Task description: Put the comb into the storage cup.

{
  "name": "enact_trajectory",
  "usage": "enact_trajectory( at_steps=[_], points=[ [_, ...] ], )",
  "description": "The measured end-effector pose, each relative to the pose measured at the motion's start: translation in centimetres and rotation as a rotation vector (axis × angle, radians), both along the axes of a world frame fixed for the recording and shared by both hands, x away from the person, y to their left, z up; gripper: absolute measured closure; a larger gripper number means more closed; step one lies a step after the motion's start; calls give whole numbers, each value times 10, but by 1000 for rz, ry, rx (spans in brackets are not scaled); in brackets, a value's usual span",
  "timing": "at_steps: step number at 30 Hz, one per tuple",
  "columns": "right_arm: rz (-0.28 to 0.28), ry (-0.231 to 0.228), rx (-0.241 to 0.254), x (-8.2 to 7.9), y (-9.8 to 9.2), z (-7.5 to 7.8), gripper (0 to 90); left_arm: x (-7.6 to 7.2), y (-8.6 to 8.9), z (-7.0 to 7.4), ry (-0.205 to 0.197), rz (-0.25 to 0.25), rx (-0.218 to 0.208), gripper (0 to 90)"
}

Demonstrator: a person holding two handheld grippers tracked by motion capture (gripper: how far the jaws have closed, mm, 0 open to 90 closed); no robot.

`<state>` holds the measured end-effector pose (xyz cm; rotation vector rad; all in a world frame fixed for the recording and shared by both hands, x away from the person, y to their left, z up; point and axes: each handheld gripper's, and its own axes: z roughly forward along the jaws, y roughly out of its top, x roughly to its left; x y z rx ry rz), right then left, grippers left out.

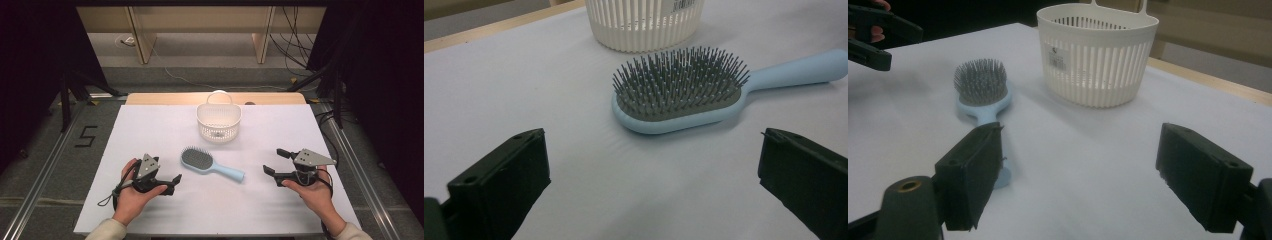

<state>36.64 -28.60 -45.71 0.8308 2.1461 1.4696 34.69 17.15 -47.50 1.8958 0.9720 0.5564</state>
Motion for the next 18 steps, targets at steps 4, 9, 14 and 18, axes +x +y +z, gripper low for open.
enact_trajectory(
  at_steps=[4,9,14,18],
  points=[
    [-4,-2,4,0,-1,0,199,0,0,0,-2,-1,-1,0],
    [-6,-6,2,-1,0,0,199,-1,0,1,-3,-1,0,0],
    [-3,-4,3,0,0,0,203,0,-1,1,-4,-3,0,0],
    [-5,-4,6,1,-1,0,208,0,-1,0,-1,-5,1,1]
  ],
)
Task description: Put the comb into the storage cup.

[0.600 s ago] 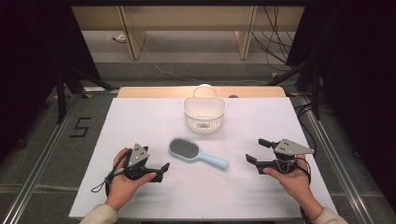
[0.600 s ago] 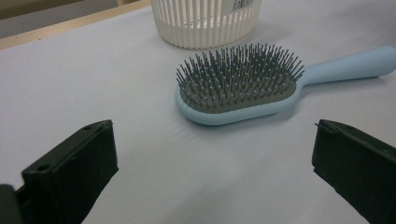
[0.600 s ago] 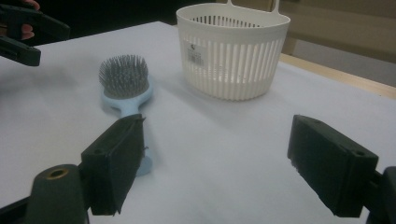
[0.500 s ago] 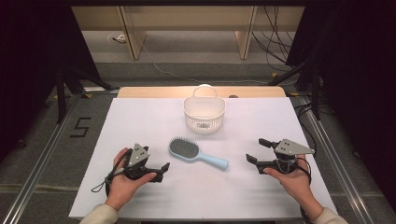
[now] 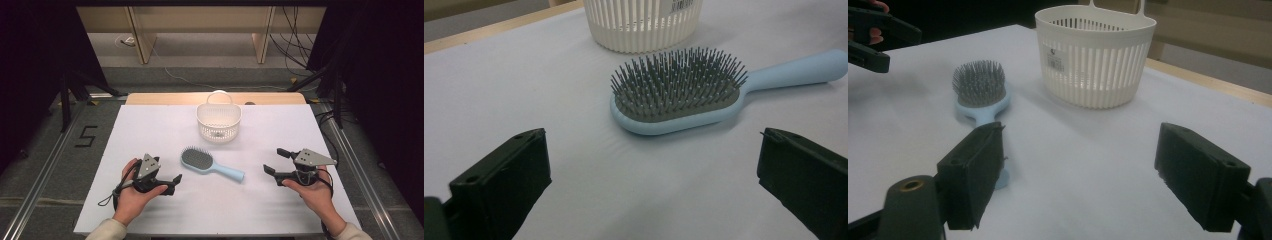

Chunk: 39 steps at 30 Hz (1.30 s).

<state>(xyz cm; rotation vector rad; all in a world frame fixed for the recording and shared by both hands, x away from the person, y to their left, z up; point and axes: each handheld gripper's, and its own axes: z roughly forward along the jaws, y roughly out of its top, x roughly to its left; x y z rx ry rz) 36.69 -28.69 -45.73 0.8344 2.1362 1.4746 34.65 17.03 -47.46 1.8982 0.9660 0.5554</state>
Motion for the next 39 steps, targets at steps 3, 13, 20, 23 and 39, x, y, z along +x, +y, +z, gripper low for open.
enact_trajectory(
  at_steps=[3,13,20,23,39],
  points=[
    [2,1,2,1,0,0,225,0,0,0,-3,1,-3,1],
    [38,1,-19,4,7,3,424,-1,-2,2,-9,-4,-5,12],
    [9,9,-5,5,3,1,372,-5,-11,18,-62,4,-38,173],
    [-7,17,-2,6,0,1,340,-6,-27,29,-85,-29,-35,322],
    [-39,10,26,8,-6,2,317,36,-132,31,135,-190,62,899]
  ],
)
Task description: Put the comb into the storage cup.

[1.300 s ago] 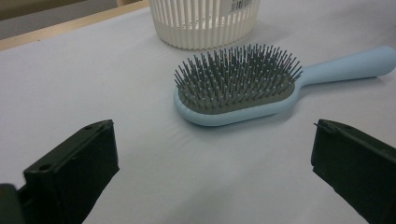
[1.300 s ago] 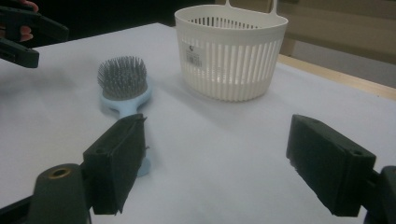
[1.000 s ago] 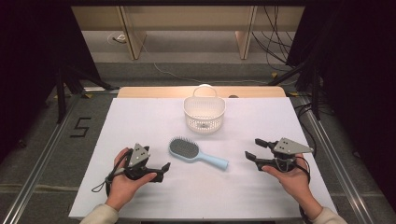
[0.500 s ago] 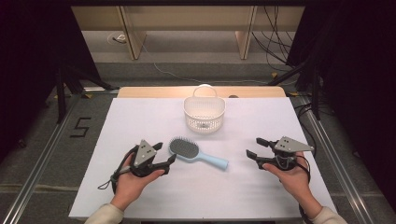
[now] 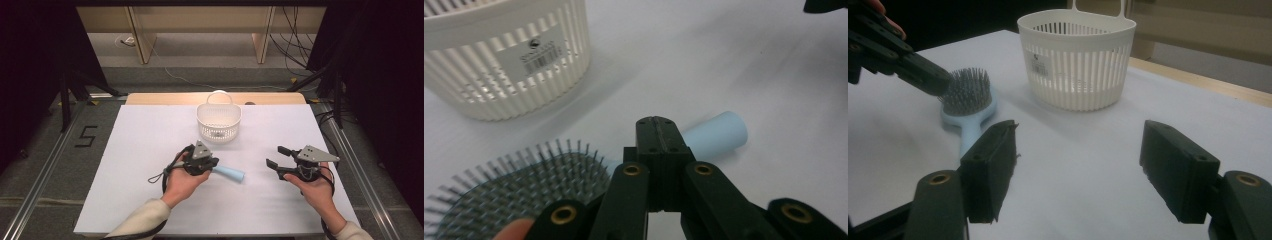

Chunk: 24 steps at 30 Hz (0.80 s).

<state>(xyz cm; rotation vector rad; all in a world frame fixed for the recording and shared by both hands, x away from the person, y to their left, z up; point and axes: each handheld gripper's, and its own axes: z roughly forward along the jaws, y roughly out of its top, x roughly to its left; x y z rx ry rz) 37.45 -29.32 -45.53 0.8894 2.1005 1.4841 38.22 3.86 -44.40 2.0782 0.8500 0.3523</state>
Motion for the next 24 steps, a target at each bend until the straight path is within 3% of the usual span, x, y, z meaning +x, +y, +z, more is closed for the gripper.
enact_trajectory(
  at_steps=[10,24],
  points=[
    [-15,-7,10,-1,-3,2,277,17,-40,-10,42,-20,46,899],
    [-20,2,18,-2,-4,2,271,29,-64,-22,124,0,69,899]
  ],
)
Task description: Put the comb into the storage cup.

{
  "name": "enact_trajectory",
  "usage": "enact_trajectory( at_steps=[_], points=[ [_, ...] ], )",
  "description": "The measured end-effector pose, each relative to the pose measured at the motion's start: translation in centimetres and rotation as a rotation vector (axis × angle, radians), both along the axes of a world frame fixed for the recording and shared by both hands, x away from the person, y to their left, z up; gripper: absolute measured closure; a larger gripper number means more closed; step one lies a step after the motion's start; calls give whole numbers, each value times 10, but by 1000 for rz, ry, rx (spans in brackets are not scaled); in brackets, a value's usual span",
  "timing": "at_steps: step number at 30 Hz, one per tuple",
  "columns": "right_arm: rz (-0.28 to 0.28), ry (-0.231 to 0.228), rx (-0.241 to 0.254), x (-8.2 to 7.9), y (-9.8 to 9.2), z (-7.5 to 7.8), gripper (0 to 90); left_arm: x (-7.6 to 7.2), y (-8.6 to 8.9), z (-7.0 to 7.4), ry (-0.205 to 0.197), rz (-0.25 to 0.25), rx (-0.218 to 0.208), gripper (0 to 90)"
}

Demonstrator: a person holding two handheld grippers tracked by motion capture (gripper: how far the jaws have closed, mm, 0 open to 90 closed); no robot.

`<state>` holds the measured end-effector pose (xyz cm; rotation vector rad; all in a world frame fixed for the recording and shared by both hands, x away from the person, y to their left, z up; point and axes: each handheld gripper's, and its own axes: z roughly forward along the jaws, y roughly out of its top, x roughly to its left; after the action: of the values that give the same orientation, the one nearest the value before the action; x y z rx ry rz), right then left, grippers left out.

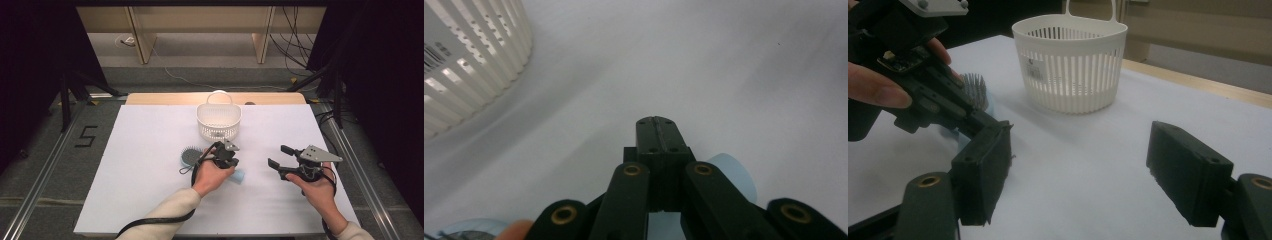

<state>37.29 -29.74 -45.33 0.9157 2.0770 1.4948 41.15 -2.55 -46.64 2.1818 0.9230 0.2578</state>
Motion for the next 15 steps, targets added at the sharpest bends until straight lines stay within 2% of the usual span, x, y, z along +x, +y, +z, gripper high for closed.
enact_trajectory(
  at_steps=[10,13,15],
  points=[
    [0,1,-2,0,0,0,270,0,-4,-4,43,-43,24,900],
    [-3,3,1,0,0,0,269,1,-4,-2,63,-47,31,900],
    [-2,5,1,0,0,0,269,3,-4,-1,90,-58,37,900]
  ],
)
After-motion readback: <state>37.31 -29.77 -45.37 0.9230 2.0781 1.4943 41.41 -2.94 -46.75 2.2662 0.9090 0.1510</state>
